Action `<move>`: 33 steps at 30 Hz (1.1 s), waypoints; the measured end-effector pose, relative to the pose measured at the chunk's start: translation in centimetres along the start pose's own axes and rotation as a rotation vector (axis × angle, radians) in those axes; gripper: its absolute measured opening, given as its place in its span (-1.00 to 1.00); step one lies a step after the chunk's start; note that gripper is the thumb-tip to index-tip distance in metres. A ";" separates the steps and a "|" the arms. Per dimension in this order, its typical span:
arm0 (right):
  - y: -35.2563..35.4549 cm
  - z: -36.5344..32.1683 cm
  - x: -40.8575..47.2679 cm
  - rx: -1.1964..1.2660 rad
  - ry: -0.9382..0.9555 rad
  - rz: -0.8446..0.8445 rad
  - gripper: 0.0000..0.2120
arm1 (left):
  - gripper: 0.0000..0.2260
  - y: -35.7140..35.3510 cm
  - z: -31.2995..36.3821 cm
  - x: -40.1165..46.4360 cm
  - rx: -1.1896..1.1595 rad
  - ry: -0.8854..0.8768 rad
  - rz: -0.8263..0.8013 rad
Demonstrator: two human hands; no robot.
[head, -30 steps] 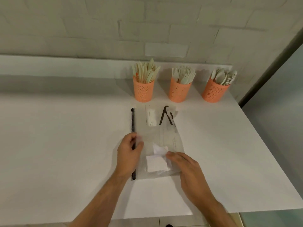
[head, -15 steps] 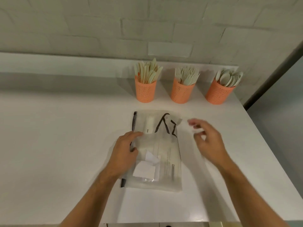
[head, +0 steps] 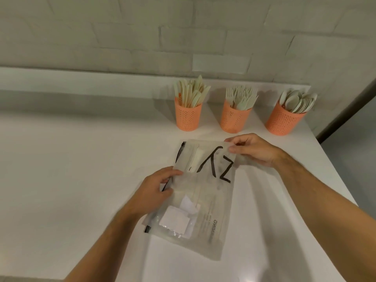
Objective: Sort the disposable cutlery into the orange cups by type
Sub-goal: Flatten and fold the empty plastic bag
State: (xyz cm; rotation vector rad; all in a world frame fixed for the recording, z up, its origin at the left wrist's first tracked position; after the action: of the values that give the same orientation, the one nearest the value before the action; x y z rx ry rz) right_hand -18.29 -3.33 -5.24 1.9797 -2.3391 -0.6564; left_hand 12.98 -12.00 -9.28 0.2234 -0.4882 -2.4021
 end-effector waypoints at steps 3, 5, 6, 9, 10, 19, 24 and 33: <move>-0.3 0.1 0.4 -0.012 -0.005 -0.057 -0.63 | -0.49 0.2 -0.3 0.1 0.019 0.037 -0.009; -0.1 -0.2 0.6 -0.018 0.029 -0.037 -0.76 | -0.49 0.3 -0.5 0.1 0.044 0.053 -0.023; -0.1 -0.3 0.7 -0.006 0.046 -0.006 -0.86 | -0.49 0.3 -0.5 0.1 0.056 0.056 -0.027; -0.2 -0.5 0.9 0.053 0.063 0.019 -0.90 | -0.48 0.3 -0.4 0.1 0.077 0.051 -0.032; -0.3 -0.4 0.9 0.070 0.053 0.011 -0.88 | -0.48 0.3 -0.3 0.1 0.083 0.049 -0.037; 0.9 0.2 1.8 -0.410 0.011 0.054 -0.90 | -0.51 0.6 0.1 0.1 0.132 0.076 -0.055; -0.6 0.6 1.2 -0.574 -0.037 0.367 -0.86 | -0.40 0.1 0.9 0.2 0.148 0.093 -0.046; -13.5 3.0 -4.6 -1.113 -0.042 0.257 -0.38 | -0.57 -1.0 4.2 2.3 0.150 0.599 0.080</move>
State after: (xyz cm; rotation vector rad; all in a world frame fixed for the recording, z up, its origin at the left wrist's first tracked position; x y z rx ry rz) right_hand -5.47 0.42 -11.10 1.1264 -1.5419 -1.5081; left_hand 9.45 -11.52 -5.88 0.9340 -0.3812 -2.0816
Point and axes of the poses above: each hand's wrist, its own x-axis towards the middle knuckle, its own y-axis out of the back of the hand, z = x × y, the point moved 2 cm from there along x, towards the middle knuckle, and after that the axes turned 9 degrees about -x, right-handed, at the moved point
